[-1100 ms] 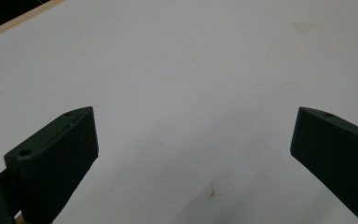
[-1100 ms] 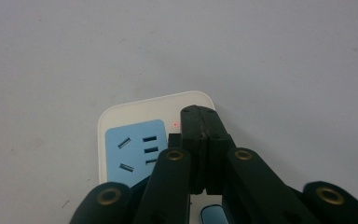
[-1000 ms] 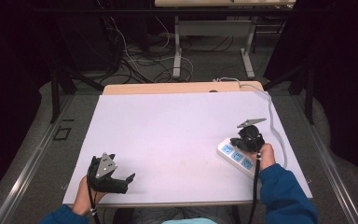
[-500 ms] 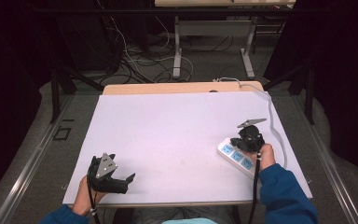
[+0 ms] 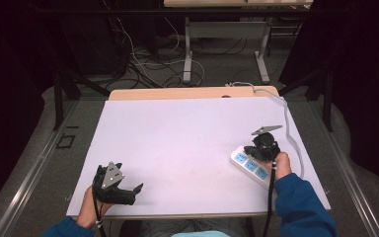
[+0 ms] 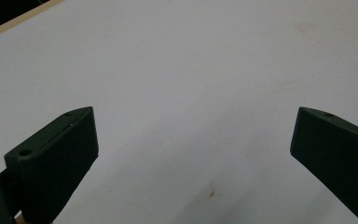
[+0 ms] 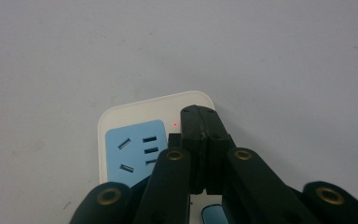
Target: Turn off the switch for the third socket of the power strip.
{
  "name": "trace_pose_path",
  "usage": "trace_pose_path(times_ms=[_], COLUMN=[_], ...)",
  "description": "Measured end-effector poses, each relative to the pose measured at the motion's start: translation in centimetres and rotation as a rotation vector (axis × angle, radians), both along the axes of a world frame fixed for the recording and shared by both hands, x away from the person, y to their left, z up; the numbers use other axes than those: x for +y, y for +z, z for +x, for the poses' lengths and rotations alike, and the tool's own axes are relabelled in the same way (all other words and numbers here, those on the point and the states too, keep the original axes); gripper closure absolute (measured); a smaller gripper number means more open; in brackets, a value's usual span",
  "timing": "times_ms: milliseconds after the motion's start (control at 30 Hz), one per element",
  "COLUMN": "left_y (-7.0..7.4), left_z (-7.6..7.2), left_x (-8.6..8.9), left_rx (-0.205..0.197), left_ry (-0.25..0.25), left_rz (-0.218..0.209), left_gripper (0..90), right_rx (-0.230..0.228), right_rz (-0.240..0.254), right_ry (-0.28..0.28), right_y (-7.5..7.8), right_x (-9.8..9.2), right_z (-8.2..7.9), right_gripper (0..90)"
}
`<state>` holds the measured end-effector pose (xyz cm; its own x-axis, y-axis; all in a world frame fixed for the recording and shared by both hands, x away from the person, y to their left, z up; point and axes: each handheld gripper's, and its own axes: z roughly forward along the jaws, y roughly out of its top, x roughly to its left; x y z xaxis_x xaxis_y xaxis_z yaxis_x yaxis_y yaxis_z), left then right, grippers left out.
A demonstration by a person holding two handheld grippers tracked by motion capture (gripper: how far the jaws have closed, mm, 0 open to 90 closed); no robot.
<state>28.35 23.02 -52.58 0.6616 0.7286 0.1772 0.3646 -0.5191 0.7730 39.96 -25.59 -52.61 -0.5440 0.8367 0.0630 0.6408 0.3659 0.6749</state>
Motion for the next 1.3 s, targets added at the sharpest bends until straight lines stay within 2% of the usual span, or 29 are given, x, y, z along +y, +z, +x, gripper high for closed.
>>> trace_pose_path(times_ms=[67,133,167,367,433,500,800,867,967,1067,1133,1267,1300], left_y=[0.0,-0.09,-0.03,-0.03,-0.08,-0.04,-0.08,-0.02,-0.08,-0.02,-0.08,-0.01,-0.09], left_z=[0.0,-0.06,-0.01,-0.01,-0.06,-0.04,-0.07,-0.05,-0.07,-0.03,-0.06,-0.03,-0.07], left_x=[0.0,-0.11,-0.04,-0.05,-0.11,-0.06,-0.11,-0.03,-0.14,-0.08,-0.13,-0.07,-0.15], left_rx=[0.0,0.009,-0.001,-0.002,0.008,0.0,0.011,0.007,0.012,-0.001,0.01,-0.001,0.012], left_ry=[0.0,0.004,0.003,0.003,0.004,0.003,0.003,-0.002,0.002,0.003,0.003,0.002,0.001], left_rz=[0.0,-0.018,-0.005,-0.005,-0.018,-0.008,-0.022,-0.012,-0.021,-0.004,-0.019,-0.003,-0.02], left_gripper=[0.5,0.5,0.6,0.6,0.6,0.6,0.6,0.6,0.6,0.6,0.6,0.6,0.6], right_rx=[0.001,-0.001,0.0,0.001,0.003,0.003,0.003,0.0,-0.001,0.007,-0.001,0.006,0.003], right_rz=[0.0,-0.002,0.001,0.001,0.001,-0.001,0.001,-0.002,-0.001,0.001,-0.002,0.0,0.001], right_ry=[-0.001,-0.002,-0.002,-0.002,-0.006,-0.007,-0.008,-0.006,-0.007,-0.014,-0.006,-0.012,-0.01], right_y=[0.0,-0.01,0.0,-0.06,-0.09,-0.09,-0.09,-0.09,-0.1,-0.07,-0.1,-0.07,-0.09], right_x=[0.0,0.01,0.0,-0.01,0.01,0.02,0.03,0.03,0.05,0.06,0.06,0.05,0.06], right_z=[0.0,0.0,0.0,0.03,-0.01,-0.01,-0.03,-0.01,-0.05,-0.1,-0.04,-0.1,-0.08], right_gripper=[90.0,90.0,90.0,90.0,90.0,90.0,90.0,90.0,90.0,90.0,90.0,90.0,90.0])
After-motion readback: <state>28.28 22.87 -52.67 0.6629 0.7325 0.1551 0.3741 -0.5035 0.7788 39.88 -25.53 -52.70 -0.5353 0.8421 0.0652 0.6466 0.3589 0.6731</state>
